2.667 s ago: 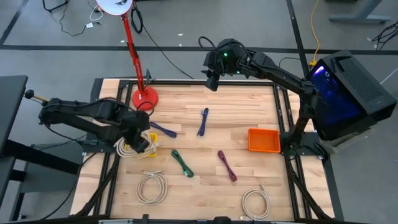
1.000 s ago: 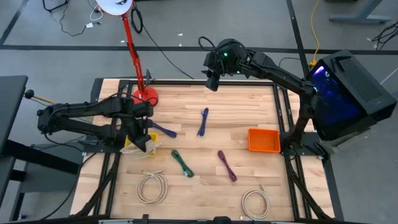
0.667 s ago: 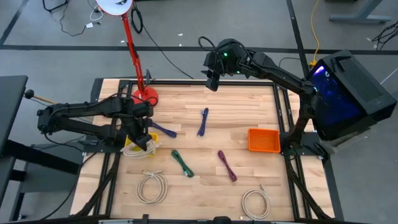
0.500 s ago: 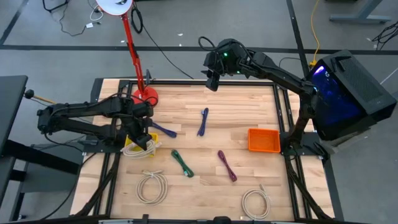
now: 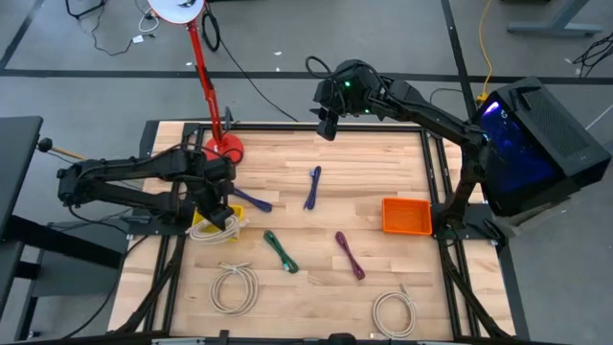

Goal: Pick & Place USB Port
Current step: Put the light brown HDMI cable into the yellow bin

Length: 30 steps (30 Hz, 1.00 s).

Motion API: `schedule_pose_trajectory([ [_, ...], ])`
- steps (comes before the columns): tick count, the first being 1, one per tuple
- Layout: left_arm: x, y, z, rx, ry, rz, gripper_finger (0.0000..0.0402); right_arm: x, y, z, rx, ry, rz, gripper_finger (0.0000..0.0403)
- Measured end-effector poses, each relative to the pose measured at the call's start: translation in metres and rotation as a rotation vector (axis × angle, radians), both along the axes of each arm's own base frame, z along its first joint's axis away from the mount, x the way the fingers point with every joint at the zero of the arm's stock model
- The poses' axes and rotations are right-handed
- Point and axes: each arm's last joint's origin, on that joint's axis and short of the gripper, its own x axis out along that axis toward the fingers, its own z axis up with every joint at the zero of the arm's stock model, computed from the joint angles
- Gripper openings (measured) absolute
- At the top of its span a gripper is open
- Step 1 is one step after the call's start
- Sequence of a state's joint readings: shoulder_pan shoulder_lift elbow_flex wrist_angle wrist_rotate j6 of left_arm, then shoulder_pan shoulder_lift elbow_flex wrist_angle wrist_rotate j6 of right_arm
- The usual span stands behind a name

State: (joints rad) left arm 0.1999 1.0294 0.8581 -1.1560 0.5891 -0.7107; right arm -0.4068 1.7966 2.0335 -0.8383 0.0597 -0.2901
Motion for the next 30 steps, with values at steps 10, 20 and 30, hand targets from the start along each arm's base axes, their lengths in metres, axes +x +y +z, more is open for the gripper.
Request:
schedule_pose_trajectory([
  [10, -0.003, 0.002, -0.002, 0.097, 0.038, 0.01, 0.0135, 0.0, 0.0, 0.0, 0.0, 0.0, 0.0, 0.0141],
  [20, -0.003, 0.005, -0.003, 0.168, 0.039, 0.015, 0.0135, 0.0, 0.0, 0.0, 0.0, 0.0, 0.0, 0.0141],
  [30, 0.015, 0.025, 0.016, 0.229, -0.202, 0.115, 0.0135, 0.0, 0.0, 0.0, 0.0, 0.0, 0.0, 0.0141],
])
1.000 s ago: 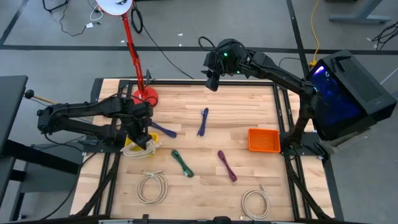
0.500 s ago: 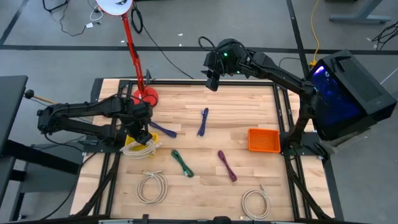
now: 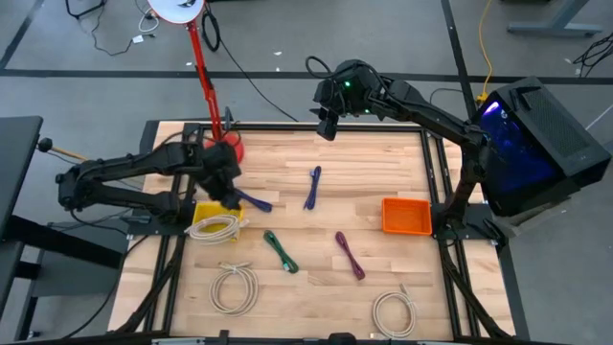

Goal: Pick & Place USB Port
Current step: Put the light brown HDMI cable into the yellow bin

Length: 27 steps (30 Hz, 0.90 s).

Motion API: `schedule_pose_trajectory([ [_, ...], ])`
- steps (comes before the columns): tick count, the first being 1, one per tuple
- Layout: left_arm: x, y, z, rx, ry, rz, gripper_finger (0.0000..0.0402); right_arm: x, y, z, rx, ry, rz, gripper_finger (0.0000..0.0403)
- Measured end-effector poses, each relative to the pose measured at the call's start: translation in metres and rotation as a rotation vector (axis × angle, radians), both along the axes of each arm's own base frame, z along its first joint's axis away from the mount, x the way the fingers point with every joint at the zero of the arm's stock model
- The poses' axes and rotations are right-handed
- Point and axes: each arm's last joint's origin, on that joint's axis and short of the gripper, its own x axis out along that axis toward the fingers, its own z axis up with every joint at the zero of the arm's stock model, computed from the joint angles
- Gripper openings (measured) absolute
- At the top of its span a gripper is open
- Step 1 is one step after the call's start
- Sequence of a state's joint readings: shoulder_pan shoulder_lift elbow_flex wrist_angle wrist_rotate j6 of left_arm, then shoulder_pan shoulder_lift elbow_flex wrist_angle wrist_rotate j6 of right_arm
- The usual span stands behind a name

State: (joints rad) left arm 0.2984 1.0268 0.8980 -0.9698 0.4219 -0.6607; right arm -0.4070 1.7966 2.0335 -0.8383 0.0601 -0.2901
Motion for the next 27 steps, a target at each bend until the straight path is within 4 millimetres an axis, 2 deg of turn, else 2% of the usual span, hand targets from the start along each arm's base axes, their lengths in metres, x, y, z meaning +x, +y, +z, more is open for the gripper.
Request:
schedule_pose_trajectory([
  [4, 0.014, 0.002, 0.016, 0.037, -0.178, -0.015, 0.0131, 0.0, 0.0, 0.0, 0.0, 0.0, 0.0, 0.0141],
  [9, 0.037, -0.009, 0.031, 0.086, -0.233, -0.124, 0.0114, 0.0, 0.0, 0.0, 0.017, -0.002, 0.006, 0.0141],
  [14, 0.065, -0.016, 0.054, 0.202, -0.305, -0.262, 0.0097, -0.004, 0.01, -0.009, 0.212, 0.042, 0.105, 0.0141],
  [17, 0.073, -0.011, 0.073, 0.332, -0.345, -0.28, 0.0091, -0.003, 0.028, -0.02, 0.308, 0.132, 0.147, 0.0141],
  [21, 0.073, -0.008, 0.095, 0.518, -0.387, -0.288, 0.0088, -0.002, 0.066, -0.044, 0.397, 0.256, 0.178, 0.0141],
  [24, 0.07, -0.006, 0.104, 0.614, -0.388, -0.303, 0.0087, -0.003, 0.098, -0.071, 0.438, 0.332, 0.177, 0.0141],
  [27, 0.068, -0.006, 0.107, 0.661, -0.377, -0.337, 0.0087, -0.009, 0.126, -0.095, 0.471, 0.37, 0.097, 0.0141],
])
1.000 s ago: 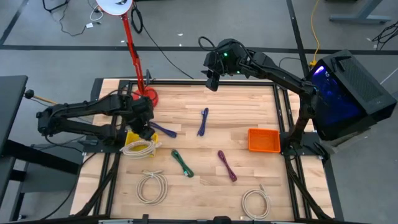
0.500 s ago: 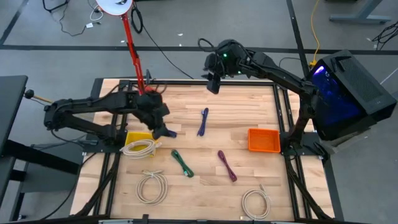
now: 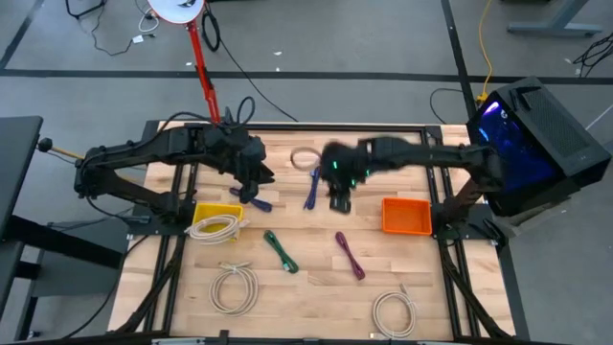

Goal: Pick & Place USB Port
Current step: Put the light brown HDMI cable into the yellow bin

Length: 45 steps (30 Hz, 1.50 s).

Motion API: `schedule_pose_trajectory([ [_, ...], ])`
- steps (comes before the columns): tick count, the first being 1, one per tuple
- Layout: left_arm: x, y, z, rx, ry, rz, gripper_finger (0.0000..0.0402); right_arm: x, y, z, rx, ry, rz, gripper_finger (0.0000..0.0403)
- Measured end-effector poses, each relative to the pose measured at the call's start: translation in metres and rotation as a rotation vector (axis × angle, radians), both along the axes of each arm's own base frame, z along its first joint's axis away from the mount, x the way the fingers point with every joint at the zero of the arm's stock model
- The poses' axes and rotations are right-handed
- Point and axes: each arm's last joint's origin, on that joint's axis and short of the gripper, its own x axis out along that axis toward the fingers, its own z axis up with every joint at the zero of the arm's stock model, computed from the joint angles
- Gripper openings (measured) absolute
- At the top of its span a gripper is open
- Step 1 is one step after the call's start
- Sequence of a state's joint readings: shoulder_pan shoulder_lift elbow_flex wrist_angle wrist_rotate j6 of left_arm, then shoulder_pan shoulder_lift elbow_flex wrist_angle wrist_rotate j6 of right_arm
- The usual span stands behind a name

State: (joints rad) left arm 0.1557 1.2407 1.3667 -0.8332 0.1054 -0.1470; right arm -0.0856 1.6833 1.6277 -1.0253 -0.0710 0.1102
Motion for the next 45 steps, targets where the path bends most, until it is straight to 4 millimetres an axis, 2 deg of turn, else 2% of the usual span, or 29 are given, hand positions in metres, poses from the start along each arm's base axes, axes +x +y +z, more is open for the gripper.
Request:
schedule_pose_trajectory([
  [4, 0.0, 0.0, 0.0, 0.042, 0.002, -0.039, 0.0087, -0.012, 0.029, -0.012, 0.127, -0.027, -0.158, 0.0141],
  [8, 0.0, -0.001, 0.001, 0.08, 0.0, -0.074, 0.0087, -0.028, 0.065, -0.018, 0.174, -0.029, -0.253, 0.0141],
  [12, 0.001, 0.0, 0.002, 0.102, -0.014, -0.089, 0.0087, -0.042, 0.093, -0.031, 0.2, 0.035, -0.231, 0.0139],
  [18, 0.004, 0.0, 0.005, 0.066, -0.063, -0.061, 0.0087, -0.068, 0.125, -0.07, 0.186, 0.192, -0.089, 0.0115],
  [21, 0.006, 0.0, 0.009, 0.039, -0.109, -0.036, 0.0087, -0.084, 0.142, -0.077, 0.214, 0.156, -0.002, 0.0106],
  [27, 0.011, 0.001, 0.014, 0.047, -0.178, -0.027, 0.0087, -0.126, 0.162, -0.087, 0.247, 0.203, 0.143, 0.0102],
  [30, 0.011, 0.001, 0.016, 0.058, -0.192, -0.01, 0.0087, -0.141, 0.173, -0.096, 0.266, 0.239, 0.21, 0.0102],
  [37, 0.012, 0.003, 0.016, 0.064, -0.198, 0.046, 0.0087, -0.153, 0.194, -0.116, 0.353, 0.208, 0.281, 0.0108],
  [45, 0.012, 0.003, 0.016, 0.043, -0.2, 0.062, 0.0087, -0.165, 0.201, -0.15, 0.396, 0.236, 0.317, 0.014],
])
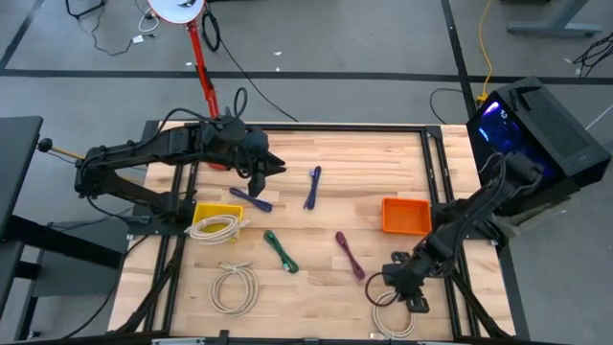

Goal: Pick & Place USB Port
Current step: Put the light brown HDMI cable into the yellow bin

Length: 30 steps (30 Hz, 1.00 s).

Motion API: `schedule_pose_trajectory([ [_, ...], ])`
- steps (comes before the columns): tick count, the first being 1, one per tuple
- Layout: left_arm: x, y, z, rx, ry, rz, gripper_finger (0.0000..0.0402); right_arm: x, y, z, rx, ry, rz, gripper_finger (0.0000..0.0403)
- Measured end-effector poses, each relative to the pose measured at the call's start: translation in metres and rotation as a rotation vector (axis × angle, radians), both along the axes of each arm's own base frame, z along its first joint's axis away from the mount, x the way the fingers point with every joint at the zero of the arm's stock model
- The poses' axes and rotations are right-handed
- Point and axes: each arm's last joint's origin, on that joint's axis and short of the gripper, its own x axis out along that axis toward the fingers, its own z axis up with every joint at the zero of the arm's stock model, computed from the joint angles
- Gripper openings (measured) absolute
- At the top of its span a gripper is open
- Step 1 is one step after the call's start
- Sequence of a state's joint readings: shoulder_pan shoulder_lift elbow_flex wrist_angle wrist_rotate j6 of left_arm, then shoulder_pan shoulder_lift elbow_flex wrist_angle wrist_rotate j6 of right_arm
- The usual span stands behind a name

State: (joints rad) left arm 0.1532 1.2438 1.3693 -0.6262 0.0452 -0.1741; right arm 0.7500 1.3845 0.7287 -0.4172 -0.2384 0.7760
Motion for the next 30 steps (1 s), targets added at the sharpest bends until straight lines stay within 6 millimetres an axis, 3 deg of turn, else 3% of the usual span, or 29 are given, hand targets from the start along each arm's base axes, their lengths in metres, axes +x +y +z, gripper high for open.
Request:
schedule_pose_trajectory([
  [13, 0.0, 0.0, 0.0, 0.009, 0.001, 0.014, 0.0087, 0.007, 0.004, -0.035, -0.023, 0.006, -0.003, 0.017],
  [19, 0.0, 0.001, 0.0, 0.015, 0.002, 0.023, 0.0087, 0.013, 0.006, -0.04, -0.009, -0.005, -0.013, 0.0178],
  [26, 0.0, 0.001, 0.0, 0.016, 0.003, 0.022, 0.0087, 0.016, -0.005, -0.046, -0.099, -0.005, -0.05, 0.0159],
  [30, 0.0, 0.001, 0.0, 0.017, 0.003, 0.021, 0.0087, 0.02, -0.006, -0.044, -0.04, 0.015, -0.06, 0.0145],
])
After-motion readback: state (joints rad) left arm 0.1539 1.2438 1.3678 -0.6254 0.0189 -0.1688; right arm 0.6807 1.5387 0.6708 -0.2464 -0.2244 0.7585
